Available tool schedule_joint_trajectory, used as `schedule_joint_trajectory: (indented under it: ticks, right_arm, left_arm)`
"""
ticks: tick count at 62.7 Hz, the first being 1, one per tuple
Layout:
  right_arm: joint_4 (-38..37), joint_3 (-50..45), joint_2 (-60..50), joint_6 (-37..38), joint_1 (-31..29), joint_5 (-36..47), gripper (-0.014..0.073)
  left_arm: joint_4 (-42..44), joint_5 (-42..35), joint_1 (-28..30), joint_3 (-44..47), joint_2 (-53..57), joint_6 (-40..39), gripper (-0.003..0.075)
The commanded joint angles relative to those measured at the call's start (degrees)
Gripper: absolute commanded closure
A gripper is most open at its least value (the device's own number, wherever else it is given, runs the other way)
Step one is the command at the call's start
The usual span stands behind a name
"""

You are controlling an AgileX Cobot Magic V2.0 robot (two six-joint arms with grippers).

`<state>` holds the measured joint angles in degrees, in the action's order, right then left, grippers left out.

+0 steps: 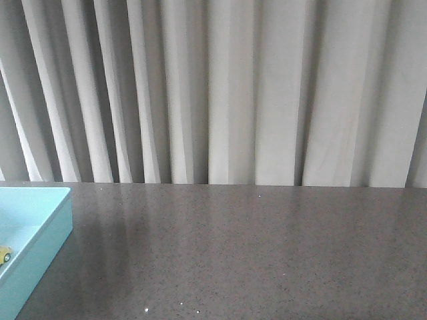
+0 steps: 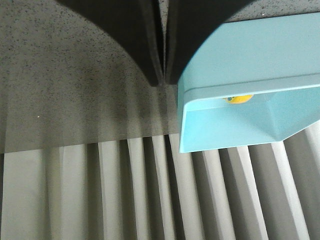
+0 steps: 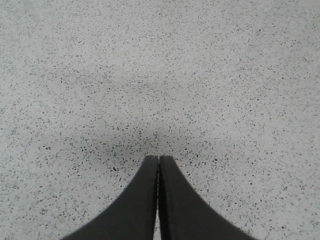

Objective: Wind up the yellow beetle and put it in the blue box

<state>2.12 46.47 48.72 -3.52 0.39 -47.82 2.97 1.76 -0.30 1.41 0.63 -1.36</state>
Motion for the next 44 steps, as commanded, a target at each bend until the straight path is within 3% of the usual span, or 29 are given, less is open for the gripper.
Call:
schedule_joint_trajectory:
  ticks: [1, 10, 22, 31, 44]
  right_arm:
    - [-0.07, 1.50, -0.33, -0.02, 0.04, 2.91, 0.0601]
    - [-3.50, -2.42, -4.88, -0.17, 0.51, 8.32, 0.0601]
    - [-4.68, -20.07, -19.17, -0.17, 0.36, 32.89, 0.0601]
    - [-1.55, -35.39, -32.32, 0.17, -3.16, 47.82, 0.0601]
    - [-1.05, -47.72, -45.63, 0.17, -3.44, 52.62, 0.0599]
  left_arm:
    - [-0.27, -4.02, -0.36, -0.46, 0.81, -0.60, 0.0726]
    - [-0.27, -4.02, -0.36, -0.46, 0.81, -0.60, 0.0726]
    - [-0.27, -4.02, -0.36, -0.46, 0.81, -0.60, 0.0726]
    - [-0.27, -4.02, -0.36, -0.46, 0.81, -0.60, 0.0726]
    - [-0.27, -4.02, -0.36, -0.46, 0.81, -0.60, 0.0726]
